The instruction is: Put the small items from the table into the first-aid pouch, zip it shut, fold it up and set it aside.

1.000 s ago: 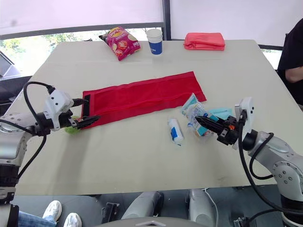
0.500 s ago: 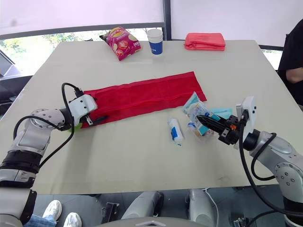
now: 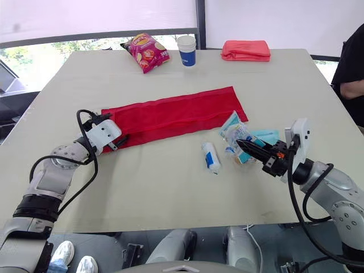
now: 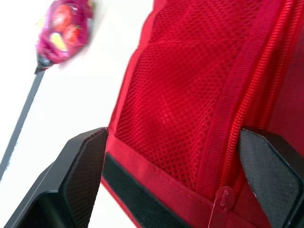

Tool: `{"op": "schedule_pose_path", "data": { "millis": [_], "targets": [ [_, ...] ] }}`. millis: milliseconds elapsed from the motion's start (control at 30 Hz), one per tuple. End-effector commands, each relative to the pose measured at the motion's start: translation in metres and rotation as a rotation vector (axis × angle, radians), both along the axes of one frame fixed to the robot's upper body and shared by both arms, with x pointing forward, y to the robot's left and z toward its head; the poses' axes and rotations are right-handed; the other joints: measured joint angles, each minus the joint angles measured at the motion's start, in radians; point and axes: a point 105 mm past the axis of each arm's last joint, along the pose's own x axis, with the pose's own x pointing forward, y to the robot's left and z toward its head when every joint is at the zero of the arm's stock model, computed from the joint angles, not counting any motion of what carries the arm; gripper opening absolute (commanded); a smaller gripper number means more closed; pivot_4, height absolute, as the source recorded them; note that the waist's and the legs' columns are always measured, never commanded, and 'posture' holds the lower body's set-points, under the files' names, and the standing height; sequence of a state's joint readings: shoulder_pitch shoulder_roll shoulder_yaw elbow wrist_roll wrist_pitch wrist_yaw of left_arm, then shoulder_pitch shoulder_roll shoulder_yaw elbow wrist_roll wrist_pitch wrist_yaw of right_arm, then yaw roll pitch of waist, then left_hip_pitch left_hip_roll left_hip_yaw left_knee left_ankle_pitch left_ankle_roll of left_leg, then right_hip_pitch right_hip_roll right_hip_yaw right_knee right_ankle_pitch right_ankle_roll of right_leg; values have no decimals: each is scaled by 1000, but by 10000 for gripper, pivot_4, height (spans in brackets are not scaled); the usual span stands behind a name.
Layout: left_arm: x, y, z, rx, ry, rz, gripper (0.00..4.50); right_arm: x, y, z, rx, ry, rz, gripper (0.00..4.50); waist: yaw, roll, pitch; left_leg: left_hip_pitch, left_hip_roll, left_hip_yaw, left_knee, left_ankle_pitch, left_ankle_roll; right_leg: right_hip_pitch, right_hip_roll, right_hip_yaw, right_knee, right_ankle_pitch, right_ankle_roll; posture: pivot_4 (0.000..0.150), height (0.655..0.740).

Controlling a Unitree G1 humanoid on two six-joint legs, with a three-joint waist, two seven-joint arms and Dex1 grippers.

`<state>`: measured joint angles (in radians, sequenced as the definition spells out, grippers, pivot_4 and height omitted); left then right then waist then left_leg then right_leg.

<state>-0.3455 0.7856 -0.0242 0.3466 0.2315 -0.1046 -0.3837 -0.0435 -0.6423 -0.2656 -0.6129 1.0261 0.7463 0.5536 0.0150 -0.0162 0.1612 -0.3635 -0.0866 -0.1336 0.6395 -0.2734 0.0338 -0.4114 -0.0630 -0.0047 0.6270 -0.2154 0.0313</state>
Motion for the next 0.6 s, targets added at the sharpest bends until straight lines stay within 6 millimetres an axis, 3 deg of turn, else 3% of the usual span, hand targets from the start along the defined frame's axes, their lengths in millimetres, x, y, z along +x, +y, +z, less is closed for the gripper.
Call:
{"op": "schedule_pose_path", "data": {
  "millis": [33,233,367,600],
  "targets": [
    [-1,7,-3,29,-47,50,43924,-4,1,12,13,-52,-2,623,-1,0,0,0,0,0,0,0,0,0,0,0,0,0,0,1500,7395],
    [-5,9,-19,3,-6,90,43924,-5,2,12,17,-47,-5,623,-1,1,-1,0,0,1,2,0,0,0,0,0,1,1,0,1500,7395],
    [-6,15,-16,14,-21,130,43924,-6,3,11,23,-43,-12,623,-2,1,-1,1,1,2,2,0,0,0,0,0,1,1,0,1500,7395],
    [-15,-3,-30,73,126,29,43924,-6,3,10,26,-49,-29,623,-3,3,-3,2,3,5,2,0,0,0,0,0,1,2,-1,1500,7395]
  ]
}}
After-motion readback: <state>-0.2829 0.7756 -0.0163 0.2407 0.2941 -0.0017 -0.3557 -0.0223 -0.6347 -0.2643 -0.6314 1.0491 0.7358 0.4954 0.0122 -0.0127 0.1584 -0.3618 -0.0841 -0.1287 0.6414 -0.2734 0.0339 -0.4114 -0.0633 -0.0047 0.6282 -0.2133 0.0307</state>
